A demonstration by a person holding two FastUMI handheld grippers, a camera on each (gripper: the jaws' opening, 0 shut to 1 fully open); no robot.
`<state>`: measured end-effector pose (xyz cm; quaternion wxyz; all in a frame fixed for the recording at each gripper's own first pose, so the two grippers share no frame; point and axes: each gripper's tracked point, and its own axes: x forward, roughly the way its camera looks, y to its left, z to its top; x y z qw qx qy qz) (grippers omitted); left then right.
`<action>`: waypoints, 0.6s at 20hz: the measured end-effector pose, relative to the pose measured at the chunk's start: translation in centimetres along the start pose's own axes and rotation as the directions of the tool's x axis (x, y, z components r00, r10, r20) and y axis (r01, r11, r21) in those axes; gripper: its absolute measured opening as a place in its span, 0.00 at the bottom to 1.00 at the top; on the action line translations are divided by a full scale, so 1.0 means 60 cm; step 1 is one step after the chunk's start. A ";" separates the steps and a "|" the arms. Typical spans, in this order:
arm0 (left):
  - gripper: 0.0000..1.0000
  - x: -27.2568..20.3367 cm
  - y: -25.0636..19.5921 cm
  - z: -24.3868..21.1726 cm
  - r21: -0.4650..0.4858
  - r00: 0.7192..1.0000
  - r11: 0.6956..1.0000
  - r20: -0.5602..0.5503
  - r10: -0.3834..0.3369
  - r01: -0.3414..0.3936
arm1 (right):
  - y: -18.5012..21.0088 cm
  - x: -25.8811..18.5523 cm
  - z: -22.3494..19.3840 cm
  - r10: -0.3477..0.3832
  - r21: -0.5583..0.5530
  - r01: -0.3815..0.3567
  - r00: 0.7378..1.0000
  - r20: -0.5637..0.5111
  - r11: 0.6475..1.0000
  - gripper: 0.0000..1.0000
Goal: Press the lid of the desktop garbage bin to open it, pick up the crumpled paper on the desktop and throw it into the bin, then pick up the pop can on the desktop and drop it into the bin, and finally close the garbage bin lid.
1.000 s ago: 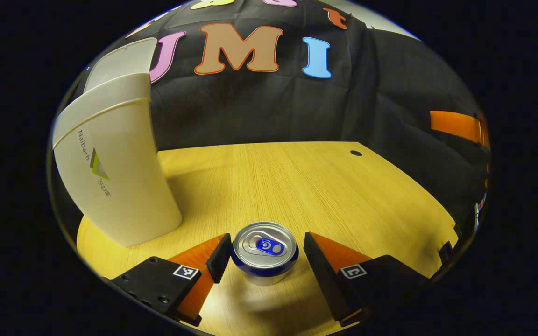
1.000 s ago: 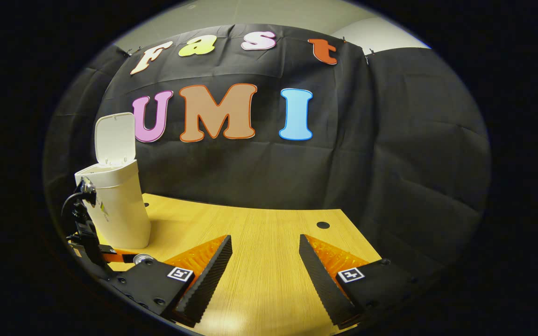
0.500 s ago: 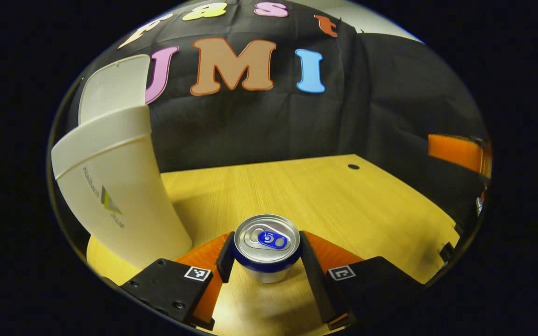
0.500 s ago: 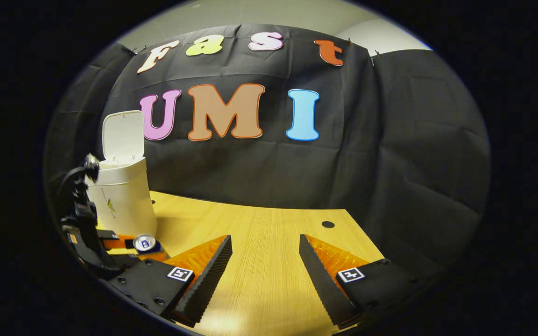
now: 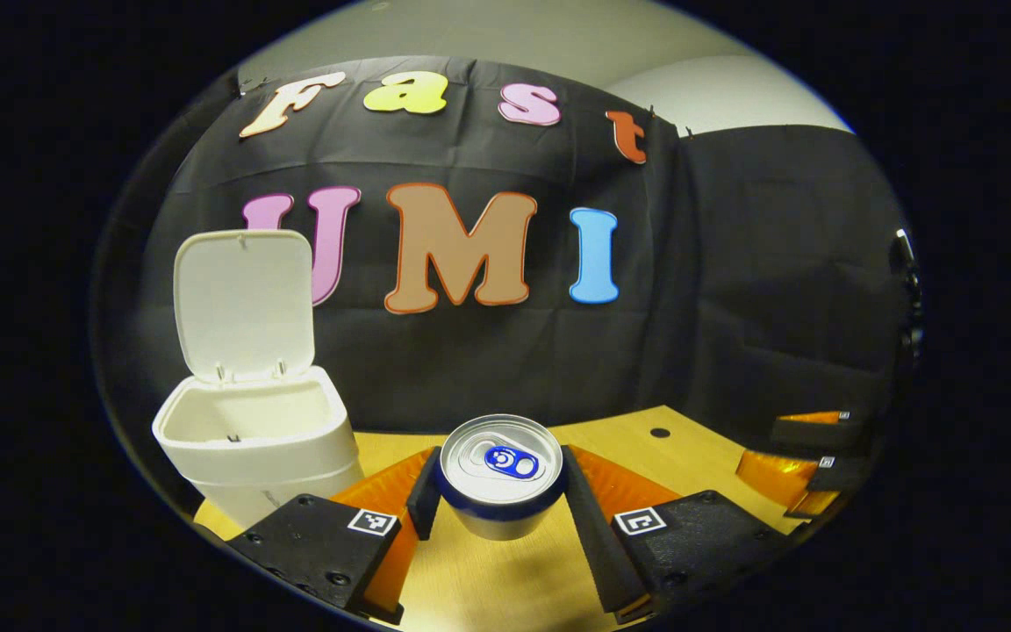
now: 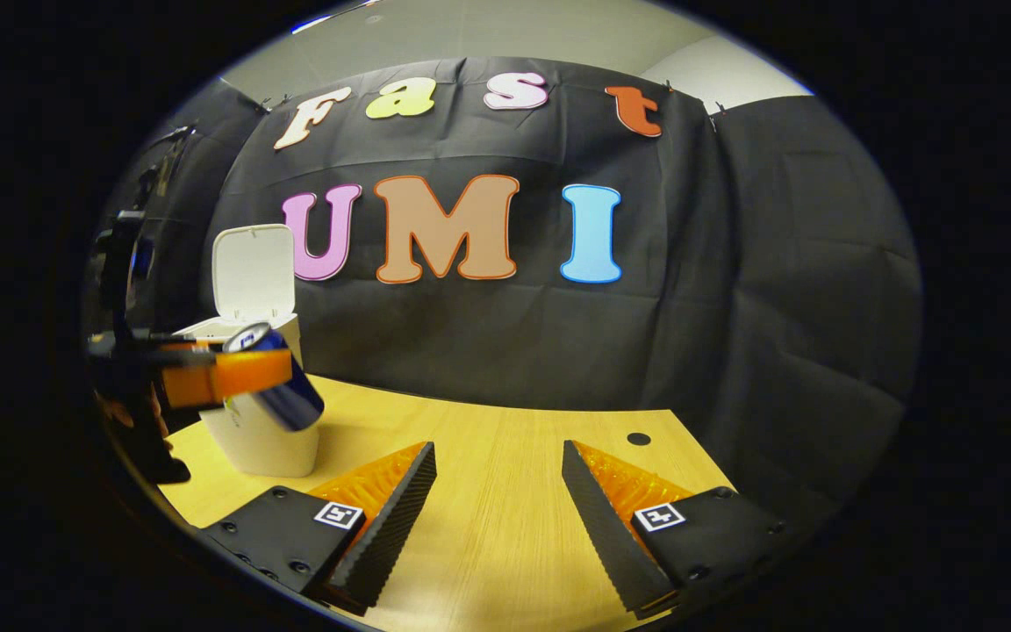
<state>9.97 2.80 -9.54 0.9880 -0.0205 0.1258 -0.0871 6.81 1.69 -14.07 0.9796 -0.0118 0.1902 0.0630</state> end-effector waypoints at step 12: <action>0.74 -0.003 0.203 0.154 0.058 0.953 0.968 0.199 0.227 -0.242 | 0.018 -0.017 -0.006 0.015 -0.008 -0.015 1.000 -0.006 1.000 1.00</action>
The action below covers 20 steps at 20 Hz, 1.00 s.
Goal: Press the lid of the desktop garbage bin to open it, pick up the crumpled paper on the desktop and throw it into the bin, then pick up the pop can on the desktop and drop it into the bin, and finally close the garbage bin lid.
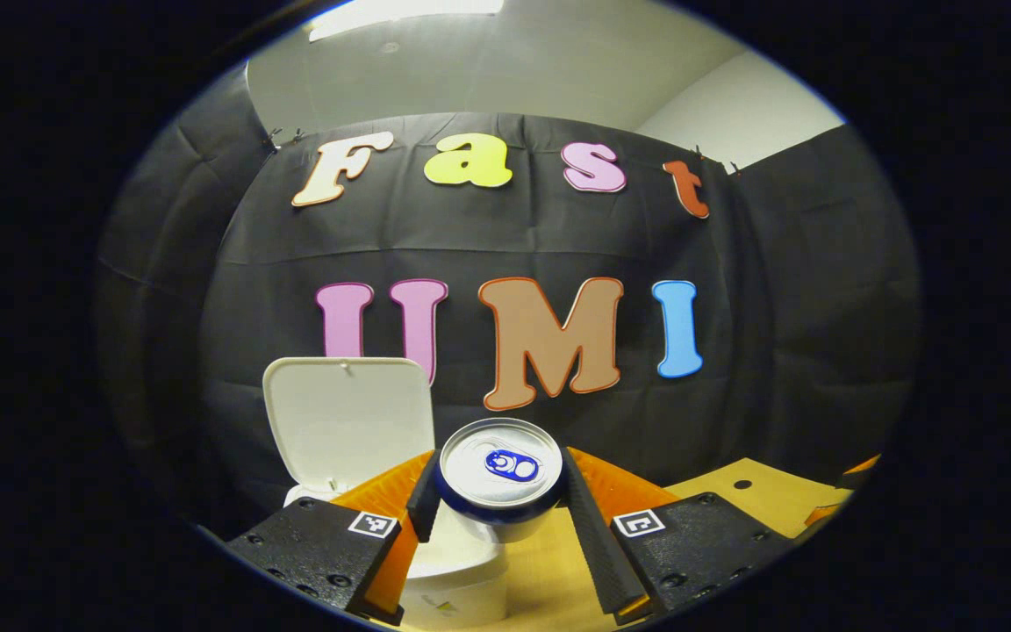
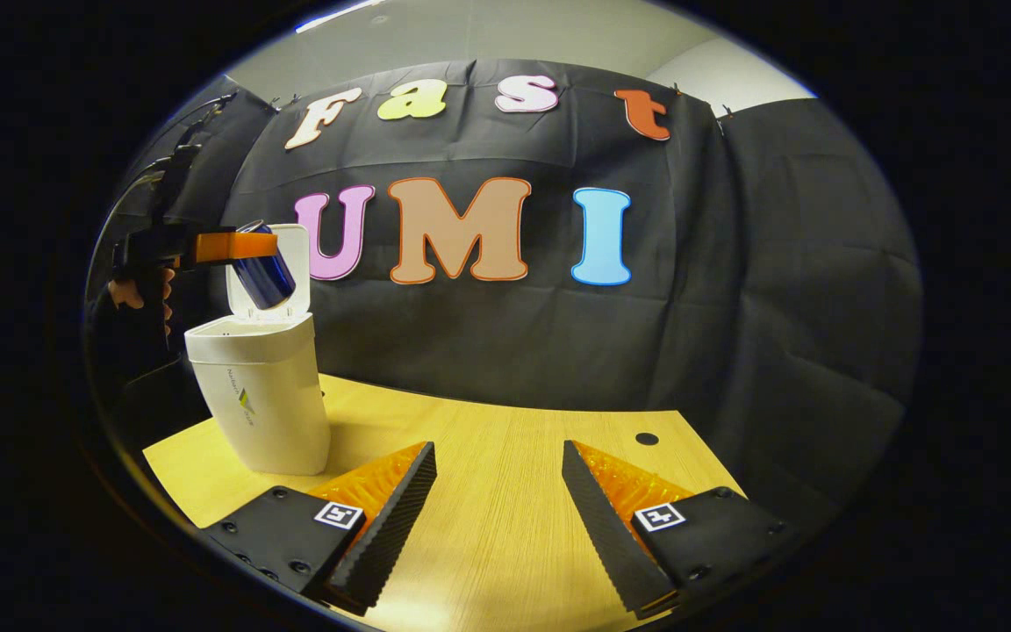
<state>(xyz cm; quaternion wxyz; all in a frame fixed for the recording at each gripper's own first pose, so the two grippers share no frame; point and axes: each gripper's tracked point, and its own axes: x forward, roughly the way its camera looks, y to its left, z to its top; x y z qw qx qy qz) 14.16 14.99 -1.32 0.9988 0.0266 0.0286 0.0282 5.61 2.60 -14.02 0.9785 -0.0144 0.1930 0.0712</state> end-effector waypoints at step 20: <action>0.93 0.025 0.138 -0.078 0.022 0.972 0.980 -0.125 0.197 -0.196 | 0.014 -0.016 -0.007 0.011 -0.033 -0.011 1.000 -0.008 0.999 0.96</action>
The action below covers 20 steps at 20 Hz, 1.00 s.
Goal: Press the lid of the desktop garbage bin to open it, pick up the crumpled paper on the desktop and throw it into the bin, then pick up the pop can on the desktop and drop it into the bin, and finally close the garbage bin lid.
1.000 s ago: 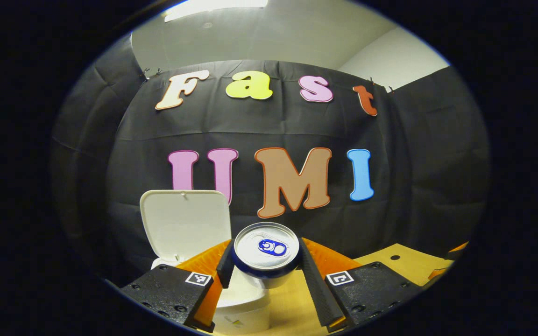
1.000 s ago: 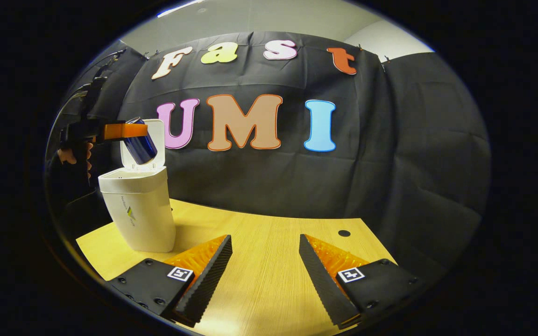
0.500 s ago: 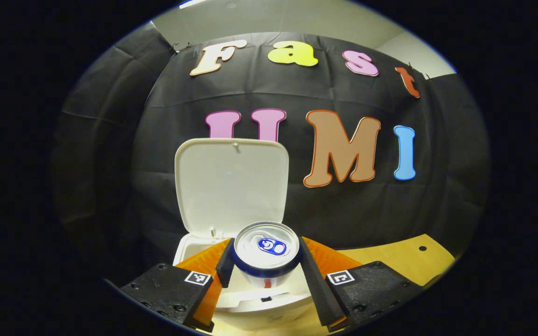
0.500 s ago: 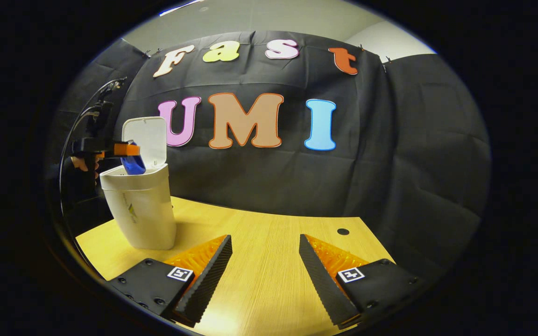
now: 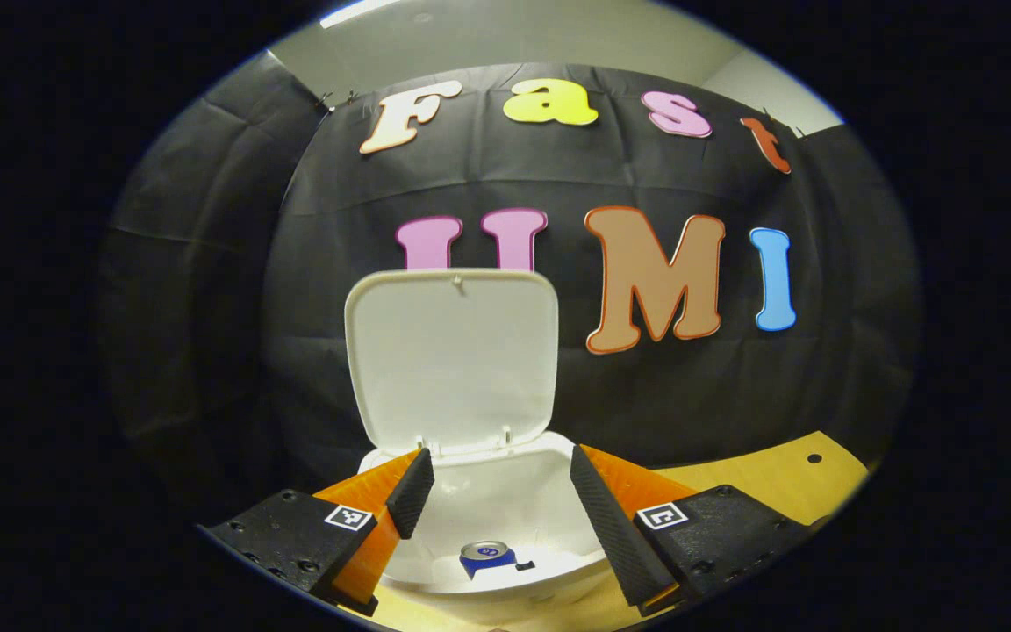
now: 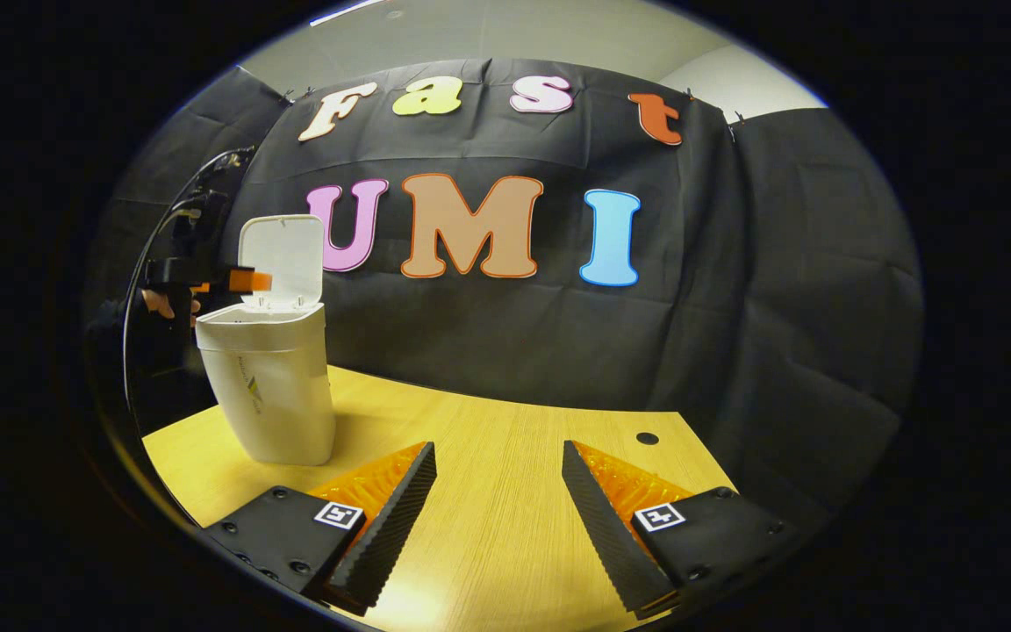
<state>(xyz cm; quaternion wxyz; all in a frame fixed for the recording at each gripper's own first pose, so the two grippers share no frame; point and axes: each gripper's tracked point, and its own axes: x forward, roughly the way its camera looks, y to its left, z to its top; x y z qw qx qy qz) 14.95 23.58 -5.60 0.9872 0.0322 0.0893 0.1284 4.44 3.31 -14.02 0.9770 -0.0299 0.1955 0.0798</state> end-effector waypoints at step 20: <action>0.92 0.146 0.073 0.285 -0.087 0.995 0.996 0.097 0.022 -0.013 | -0.058 -0.016 -0.024 -0.079 0.058 0.079 0.997 -0.010 0.995 0.96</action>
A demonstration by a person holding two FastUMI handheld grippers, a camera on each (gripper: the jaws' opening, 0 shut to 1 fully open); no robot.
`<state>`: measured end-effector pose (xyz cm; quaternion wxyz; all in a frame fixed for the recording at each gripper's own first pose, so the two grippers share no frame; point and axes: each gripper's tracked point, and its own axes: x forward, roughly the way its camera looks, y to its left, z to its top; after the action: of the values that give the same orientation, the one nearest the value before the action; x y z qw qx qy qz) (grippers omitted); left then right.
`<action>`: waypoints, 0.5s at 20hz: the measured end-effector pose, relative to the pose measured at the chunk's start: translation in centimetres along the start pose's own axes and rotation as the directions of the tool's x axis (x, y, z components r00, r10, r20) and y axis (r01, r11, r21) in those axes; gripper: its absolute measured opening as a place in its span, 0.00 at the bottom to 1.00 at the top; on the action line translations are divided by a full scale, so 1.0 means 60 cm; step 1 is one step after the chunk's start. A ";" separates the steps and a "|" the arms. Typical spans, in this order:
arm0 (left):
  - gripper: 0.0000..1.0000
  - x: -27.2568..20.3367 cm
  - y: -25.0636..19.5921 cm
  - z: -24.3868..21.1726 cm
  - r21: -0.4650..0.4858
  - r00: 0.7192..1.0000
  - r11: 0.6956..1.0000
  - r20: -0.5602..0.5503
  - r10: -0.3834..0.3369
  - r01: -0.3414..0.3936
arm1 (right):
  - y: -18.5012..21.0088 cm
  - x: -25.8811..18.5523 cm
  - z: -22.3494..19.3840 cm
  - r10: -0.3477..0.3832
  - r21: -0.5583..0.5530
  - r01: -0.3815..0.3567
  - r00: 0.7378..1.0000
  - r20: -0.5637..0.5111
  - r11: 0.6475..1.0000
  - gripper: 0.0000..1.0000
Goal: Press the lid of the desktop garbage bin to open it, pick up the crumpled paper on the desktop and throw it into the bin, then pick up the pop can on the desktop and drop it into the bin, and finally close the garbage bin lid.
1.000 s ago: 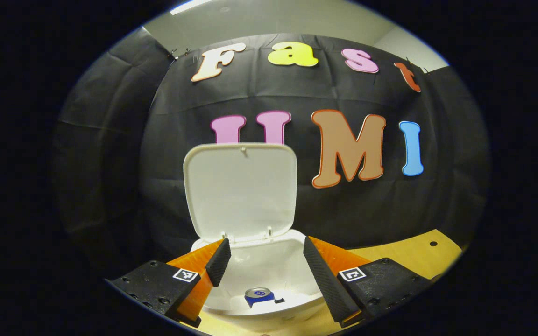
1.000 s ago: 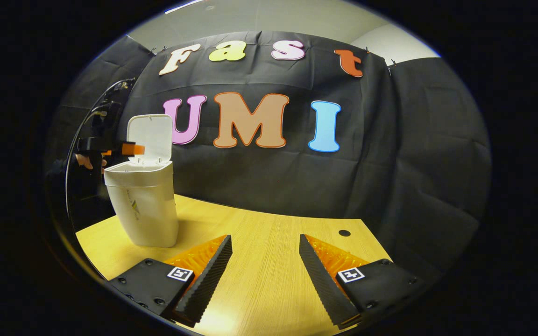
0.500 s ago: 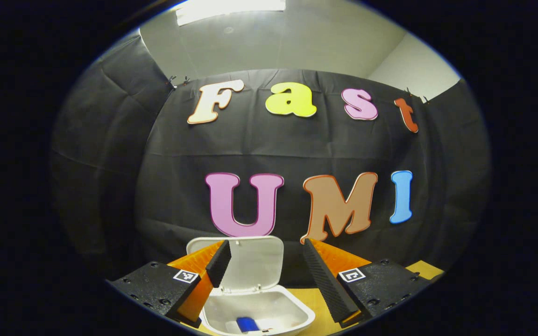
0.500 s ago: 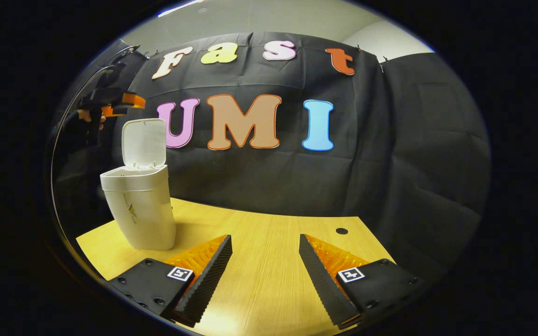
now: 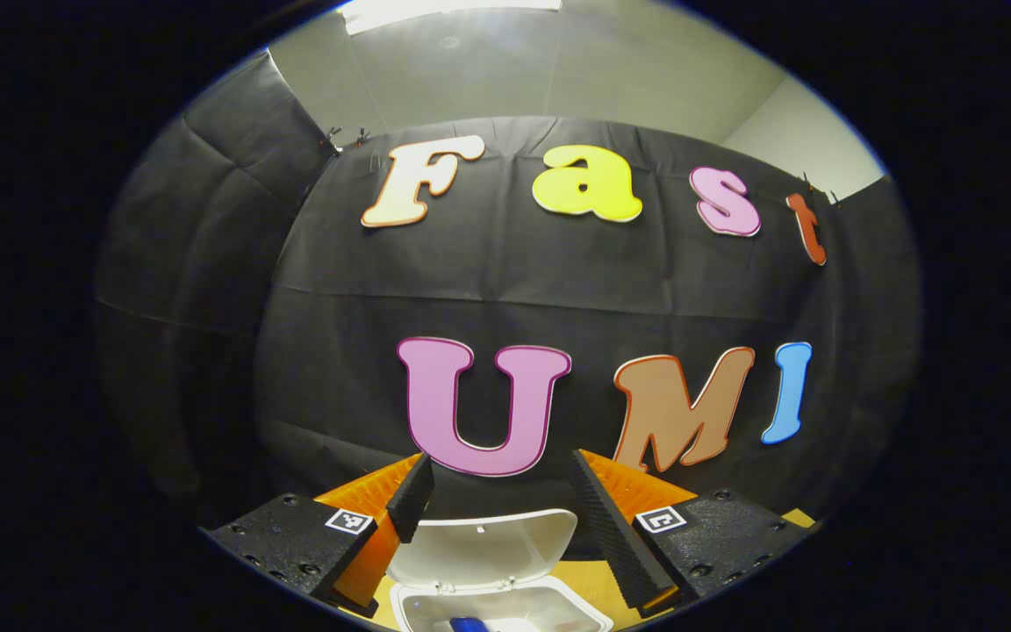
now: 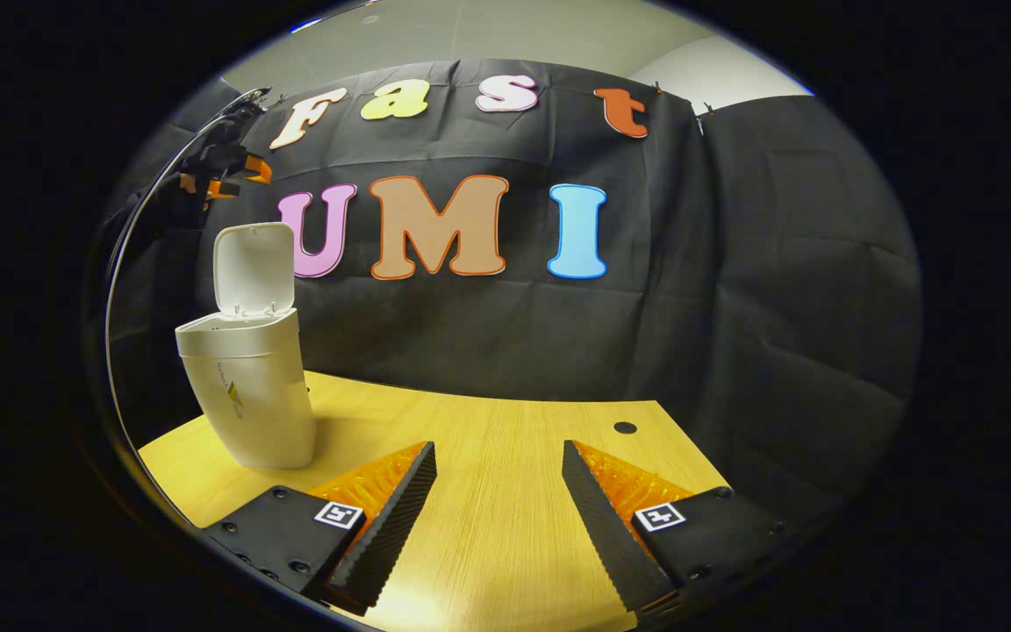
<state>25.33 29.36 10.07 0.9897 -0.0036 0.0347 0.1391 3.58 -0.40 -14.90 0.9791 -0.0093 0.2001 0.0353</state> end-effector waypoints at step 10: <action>0.93 0.080 0.023 -0.126 0.003 0.964 0.998 -0.262 0.055 -0.056 | -0.023 -0.007 -0.007 -0.040 0.000 0.040 0.999 -0.013 0.999 0.97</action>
<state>29.04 31.88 2.20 0.9721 -0.0231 0.1650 0.1651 3.12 -1.79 -15.13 0.9783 -0.0132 0.2064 0.0158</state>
